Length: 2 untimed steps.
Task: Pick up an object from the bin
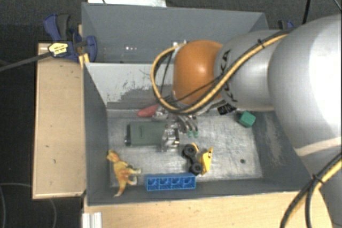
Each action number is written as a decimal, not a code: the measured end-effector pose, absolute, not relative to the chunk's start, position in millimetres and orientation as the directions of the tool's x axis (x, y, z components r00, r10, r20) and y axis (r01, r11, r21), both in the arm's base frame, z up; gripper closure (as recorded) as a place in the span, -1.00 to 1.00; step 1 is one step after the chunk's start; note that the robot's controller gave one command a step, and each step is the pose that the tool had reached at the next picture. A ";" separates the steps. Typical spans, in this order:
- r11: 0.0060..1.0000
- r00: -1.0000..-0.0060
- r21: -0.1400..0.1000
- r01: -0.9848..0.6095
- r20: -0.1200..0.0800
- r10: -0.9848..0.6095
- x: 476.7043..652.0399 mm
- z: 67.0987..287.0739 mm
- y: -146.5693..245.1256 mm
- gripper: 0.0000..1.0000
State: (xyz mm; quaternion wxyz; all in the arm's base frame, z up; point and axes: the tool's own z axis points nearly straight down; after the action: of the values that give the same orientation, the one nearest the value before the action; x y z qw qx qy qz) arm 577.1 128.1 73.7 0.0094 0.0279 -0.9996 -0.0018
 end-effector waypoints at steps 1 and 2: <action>0.998 -0.998 0.004 -0.056 0.019 -0.056 575.8 75.7 128.3 1.00; 0.998 -0.998 0.001 -0.056 0.015 -0.056 574.6 84.9 127.1 1.00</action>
Offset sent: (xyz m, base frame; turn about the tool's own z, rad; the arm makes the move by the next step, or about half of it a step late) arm 0.0001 0.0001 0.1085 0.0000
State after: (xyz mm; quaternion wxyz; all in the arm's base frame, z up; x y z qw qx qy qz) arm 574.6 127.1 84.9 0.0074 0.0281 -0.9996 -0.0004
